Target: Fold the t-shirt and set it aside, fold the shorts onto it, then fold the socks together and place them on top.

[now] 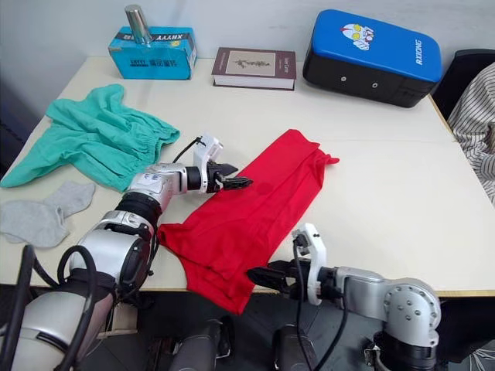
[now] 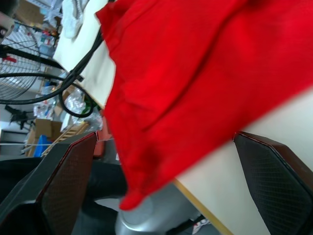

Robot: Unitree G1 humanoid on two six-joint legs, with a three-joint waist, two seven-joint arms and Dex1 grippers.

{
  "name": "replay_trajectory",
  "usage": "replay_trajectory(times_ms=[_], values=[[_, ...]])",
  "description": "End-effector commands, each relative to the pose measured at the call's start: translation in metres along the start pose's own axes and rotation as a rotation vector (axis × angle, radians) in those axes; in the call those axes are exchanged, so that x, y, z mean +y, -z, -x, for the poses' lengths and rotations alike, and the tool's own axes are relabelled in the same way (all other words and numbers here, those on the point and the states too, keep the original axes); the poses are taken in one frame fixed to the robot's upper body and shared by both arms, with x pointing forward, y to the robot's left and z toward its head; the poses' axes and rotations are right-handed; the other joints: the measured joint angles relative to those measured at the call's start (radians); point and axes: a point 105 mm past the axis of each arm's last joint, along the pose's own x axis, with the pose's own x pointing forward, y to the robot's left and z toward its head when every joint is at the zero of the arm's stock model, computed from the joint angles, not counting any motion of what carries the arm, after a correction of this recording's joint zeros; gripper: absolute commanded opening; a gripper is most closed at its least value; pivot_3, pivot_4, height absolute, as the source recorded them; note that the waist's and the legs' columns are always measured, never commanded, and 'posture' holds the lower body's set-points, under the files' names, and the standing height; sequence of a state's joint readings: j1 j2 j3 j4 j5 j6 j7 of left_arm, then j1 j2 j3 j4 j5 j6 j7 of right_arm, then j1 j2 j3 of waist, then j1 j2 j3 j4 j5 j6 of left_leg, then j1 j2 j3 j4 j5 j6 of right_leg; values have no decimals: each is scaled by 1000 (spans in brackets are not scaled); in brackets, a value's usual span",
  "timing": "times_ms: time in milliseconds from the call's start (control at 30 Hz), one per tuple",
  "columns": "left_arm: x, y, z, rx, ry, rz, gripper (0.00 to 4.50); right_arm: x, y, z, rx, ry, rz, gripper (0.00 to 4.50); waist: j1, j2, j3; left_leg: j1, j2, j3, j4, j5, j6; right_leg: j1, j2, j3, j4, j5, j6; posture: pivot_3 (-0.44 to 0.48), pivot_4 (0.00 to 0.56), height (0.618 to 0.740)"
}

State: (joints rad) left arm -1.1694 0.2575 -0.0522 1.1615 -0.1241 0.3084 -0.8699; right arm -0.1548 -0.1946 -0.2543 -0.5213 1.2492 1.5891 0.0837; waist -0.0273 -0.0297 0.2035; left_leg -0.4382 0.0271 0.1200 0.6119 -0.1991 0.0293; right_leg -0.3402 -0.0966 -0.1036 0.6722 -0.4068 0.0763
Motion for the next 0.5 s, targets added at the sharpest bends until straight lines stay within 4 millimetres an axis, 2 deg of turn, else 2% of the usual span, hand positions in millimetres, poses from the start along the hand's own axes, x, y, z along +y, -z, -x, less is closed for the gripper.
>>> replay_trajectory(times_ms=[33,67,233,433,500], values=[[-7,11,-8,34,36,30,4299,1,17,-16,88,-7,-46,4118,0,-1,-3,0,0,0,0,0,0,0,0,0,0,0,0,0,150,740],[-9,10,-9,28,44,41,4087,0,17,-17,88,-2,-51,3945,0,-1,-4,0,0,0,0,0,0,0,0,0,0,0,0,0,150,740],[-18,11,-13,22,106,46,2699,-3,17,-20,96,5,-57,2280,0,-1,-4,-1,0,0,0,0,0,-1,0,0,0,0,0,0,150,740],[-9,4,-12,-87,33,71,768,-6,11,-17,65,20,-46,180,-1,-2,-4,-1,0,0,0,0,0,-1,0,0,-1,0,0,0,150,740],[-6,5,-11,-125,6,94,119,-12,4,-10,49,42,-37,0,-1,-2,-4,-1,0,0,0,0,0,-1,0,0,-1,0,0,0,150,740]])
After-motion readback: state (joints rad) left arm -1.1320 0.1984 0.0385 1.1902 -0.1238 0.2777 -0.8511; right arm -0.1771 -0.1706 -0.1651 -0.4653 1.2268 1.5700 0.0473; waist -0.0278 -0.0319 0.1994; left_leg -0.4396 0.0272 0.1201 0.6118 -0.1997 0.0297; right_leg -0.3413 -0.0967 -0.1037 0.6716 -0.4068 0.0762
